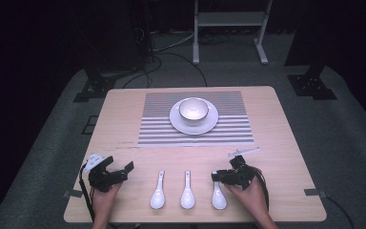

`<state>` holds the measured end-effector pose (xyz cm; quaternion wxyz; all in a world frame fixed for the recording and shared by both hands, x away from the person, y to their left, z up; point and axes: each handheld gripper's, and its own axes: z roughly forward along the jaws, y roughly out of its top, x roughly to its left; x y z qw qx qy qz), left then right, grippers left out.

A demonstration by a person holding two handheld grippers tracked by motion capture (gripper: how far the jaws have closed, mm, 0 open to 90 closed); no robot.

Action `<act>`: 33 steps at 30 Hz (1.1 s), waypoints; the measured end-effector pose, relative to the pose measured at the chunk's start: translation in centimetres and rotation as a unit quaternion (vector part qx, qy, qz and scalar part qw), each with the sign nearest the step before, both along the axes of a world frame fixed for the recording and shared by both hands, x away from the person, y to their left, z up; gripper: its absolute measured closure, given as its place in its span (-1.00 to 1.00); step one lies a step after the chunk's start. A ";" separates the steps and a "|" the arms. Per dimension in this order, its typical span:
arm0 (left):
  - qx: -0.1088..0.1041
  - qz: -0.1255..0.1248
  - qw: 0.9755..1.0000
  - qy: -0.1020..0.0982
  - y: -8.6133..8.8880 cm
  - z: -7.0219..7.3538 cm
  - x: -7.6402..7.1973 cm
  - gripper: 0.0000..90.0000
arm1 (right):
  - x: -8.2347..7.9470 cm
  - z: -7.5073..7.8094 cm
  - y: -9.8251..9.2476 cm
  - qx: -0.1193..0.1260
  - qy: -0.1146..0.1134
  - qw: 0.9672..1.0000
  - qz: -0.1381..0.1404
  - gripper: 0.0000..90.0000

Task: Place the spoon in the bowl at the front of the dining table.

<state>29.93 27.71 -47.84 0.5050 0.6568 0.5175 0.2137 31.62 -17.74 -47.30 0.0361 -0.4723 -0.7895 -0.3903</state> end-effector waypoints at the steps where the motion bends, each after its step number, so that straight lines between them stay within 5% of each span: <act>1: 0.000 0.000 1.000 0.000 0.0 0.0 0.0 -0.99 | 0.0 0.0 0.1 -0.002 -0.001 1.000 0.000 0.40; 6: -0.001 0.000 1.000 0.000 0.0 0.0 0.0 -0.99 | 0.1 -0.1 0.1 0.003 0.002 1.000 0.001 0.45; 23: -0.001 0.001 1.000 0.001 0.1 0.0 0.0 -0.99 | 0.6 0.4 0.5 -0.040 0.028 0.999 0.022 0.87; 33: 0.002 0.001 1.000 0.001 0.0 0.0 0.0 -0.99 | 0.5 1.0 -0.8 0.019 0.040 0.999 0.022 0.87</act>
